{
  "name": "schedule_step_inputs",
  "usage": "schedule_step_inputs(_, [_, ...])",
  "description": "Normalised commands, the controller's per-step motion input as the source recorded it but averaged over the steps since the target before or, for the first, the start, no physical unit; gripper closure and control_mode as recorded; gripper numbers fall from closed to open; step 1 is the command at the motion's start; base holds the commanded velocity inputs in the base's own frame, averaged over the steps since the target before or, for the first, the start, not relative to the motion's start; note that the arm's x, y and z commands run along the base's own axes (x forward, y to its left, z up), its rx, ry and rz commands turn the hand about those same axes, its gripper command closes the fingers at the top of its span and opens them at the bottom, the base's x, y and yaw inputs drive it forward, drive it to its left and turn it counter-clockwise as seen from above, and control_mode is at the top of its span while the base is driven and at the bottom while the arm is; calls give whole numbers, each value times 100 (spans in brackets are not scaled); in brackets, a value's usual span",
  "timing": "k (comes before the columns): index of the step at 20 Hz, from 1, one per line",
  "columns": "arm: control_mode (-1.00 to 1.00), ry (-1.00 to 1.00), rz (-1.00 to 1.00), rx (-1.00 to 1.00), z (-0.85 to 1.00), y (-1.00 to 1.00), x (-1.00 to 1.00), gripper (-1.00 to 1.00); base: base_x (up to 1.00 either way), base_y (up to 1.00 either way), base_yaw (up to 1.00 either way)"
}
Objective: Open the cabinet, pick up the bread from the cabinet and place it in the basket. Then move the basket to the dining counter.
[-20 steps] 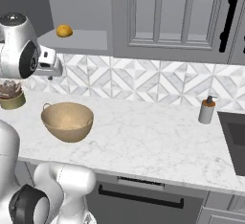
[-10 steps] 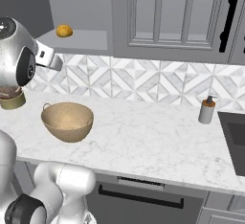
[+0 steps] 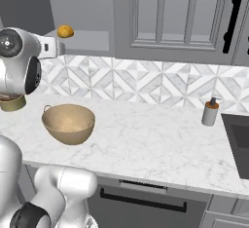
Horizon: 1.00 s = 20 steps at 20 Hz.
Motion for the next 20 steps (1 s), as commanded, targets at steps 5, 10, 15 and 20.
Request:
schedule_step_inputs(5, [-100,5,-3,-1,8,0,48,-100,0,0,0])
schedule_step_inputs(10, [-100,4,0,-8,27,4,47,-100,0,0,0])
schedule_step_inputs(15, [-100,3,0,-17,9,21,75,-100,0,0,0])
schedule_step_inputs(20, [-100,9,0,-12,3,34,83,-100,0,0,0])
